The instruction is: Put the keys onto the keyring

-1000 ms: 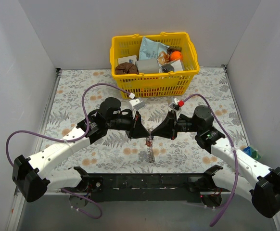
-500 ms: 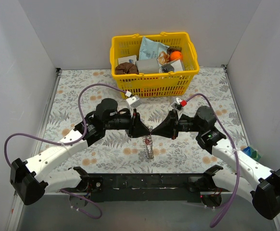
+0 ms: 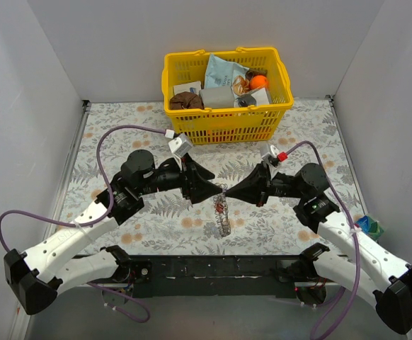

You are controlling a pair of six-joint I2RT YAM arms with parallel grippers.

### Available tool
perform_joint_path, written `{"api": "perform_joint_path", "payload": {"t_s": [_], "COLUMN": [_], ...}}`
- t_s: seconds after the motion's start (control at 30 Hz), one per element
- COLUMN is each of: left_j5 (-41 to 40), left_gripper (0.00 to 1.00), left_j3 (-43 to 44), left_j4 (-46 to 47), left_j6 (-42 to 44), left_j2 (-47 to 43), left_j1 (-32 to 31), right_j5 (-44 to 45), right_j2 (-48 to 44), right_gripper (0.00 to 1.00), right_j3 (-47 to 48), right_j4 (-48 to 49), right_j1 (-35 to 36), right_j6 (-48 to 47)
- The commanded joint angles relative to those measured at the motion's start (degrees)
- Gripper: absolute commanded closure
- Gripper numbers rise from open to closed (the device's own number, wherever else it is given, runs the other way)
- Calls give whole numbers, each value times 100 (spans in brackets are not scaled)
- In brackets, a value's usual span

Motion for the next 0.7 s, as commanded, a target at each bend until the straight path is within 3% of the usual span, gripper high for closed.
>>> {"api": "perform_joint_path", "payload": {"t_s": [0.0,0.1,0.27,0.5,0.67], "left_j5": [-82,85,164,586,438], "left_gripper": [36,40,49,60,63], "left_j3": [-147,-349,-595,-604,-736], "left_j4": [636,1083,1699,1875,2069], "left_j6": [-116,-151,-257,-169,-230], "left_j2": [-189,-277,-400,-137,-145], "left_j1": [-9,-9,-9,-9,-9], "right_j5": [447,536,264,141,35], "right_j2": [-498,-710,-667,-588,-526], "right_gripper": [99,99,99,99,99], "right_j3": [-172,-400,-278,-243,-190], "right_j4": [845,1512,1768,2119,2226], "right_j1": [21,30,30,30,30], "right_j6": [34,201,377,675,764]}}
